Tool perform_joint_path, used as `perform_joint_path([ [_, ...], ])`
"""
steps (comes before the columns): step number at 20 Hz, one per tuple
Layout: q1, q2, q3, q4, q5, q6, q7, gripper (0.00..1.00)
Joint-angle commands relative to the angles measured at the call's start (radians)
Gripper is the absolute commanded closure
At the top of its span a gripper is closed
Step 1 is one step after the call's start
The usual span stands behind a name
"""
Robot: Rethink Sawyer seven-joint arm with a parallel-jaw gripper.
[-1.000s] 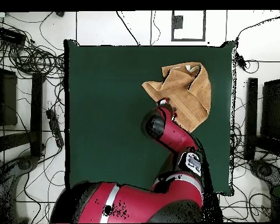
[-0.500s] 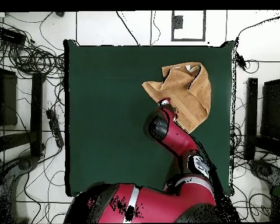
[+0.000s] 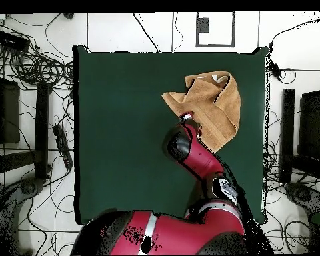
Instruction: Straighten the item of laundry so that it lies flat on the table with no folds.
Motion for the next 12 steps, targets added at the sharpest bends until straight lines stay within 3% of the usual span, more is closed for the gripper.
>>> perform_joint_path([
  [1, 0.211, 0.123, 0.15, 0.151, 0.17, 0.151, 0.311, 0.0],
  [5, 0.363, 0.141, 0.044, 0.142, 0.359, 0.164, 0.316, 0.0],
  [10, 0.42, 0.139, 0.048, 0.158, 0.477, 0.16, 0.316, 0.0],
  [12, 0.41, 0.124, 0.074, 0.176, 0.479, 0.153, 0.312, 0.0],
])
